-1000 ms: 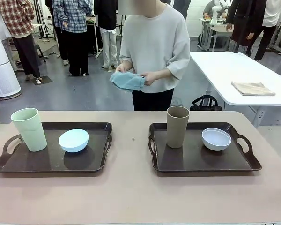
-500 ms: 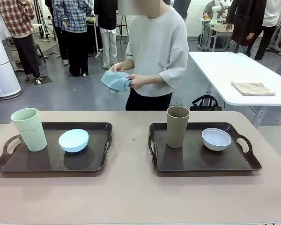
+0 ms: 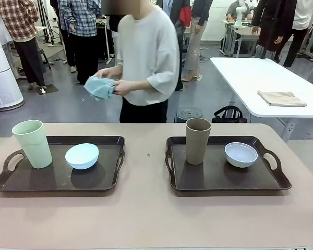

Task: Set up a tray with a mat and arrange the tableware.
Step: Pick up the Picnic Bowl and Reusable plastic cup from the Handle tray in front of the human's position and hold them in the air.

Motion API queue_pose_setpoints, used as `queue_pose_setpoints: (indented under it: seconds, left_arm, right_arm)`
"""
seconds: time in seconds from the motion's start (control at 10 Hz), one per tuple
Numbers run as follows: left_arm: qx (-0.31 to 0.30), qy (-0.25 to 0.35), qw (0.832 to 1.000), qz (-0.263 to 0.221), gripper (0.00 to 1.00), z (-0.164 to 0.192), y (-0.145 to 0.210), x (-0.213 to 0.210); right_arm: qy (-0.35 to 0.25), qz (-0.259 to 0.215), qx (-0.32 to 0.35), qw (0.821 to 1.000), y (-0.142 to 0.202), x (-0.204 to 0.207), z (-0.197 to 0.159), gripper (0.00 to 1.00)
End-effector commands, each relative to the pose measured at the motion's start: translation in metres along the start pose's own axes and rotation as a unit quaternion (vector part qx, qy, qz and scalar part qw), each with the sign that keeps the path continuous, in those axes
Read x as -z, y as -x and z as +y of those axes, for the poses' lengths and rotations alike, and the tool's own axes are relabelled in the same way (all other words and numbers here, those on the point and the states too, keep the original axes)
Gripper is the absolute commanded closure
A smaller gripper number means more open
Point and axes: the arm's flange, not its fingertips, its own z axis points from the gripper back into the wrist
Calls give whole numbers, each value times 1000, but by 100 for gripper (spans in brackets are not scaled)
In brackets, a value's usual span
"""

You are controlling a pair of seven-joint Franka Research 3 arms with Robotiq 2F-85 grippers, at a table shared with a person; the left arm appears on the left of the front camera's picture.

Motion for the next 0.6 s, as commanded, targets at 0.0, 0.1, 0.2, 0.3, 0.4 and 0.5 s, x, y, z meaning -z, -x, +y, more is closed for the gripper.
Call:
queue_pose_setpoints:
  seconds: [0.0, 0.1, 0.2, 0.3, 0.4, 0.5]
  left_arm:
    - [1, 9, 1000, -7, 0, -1, -1, -1]
    - [1, 9, 1000, -7, 0, -1, -1, -1]
    - [1, 9, 1000, -7, 0, -1, -1, -1]
    - [1, 9, 1000, -7, 0, -1, -1, -1]
    - [1, 9, 1000, -7, 0, -1, -1, -1]
    - [1, 9, 1000, -7, 0, -1, -1, -1]
  right_arm:
    - [-10, -2, -7, 1000, 0, 0, -1, 0]
    - [-10, -2, -7, 1000, 0, 0, -1, 0]
    - [-10, -2, -7, 1000, 0, 0, -1, 0]
    - [-10, -2, -7, 1000, 0, 0, -1, 0]
    - [-10, -2, -7, 1000, 0, 0, -1, 0]
    - [-10, -2, -7, 1000, 0, 0, -1, 0]
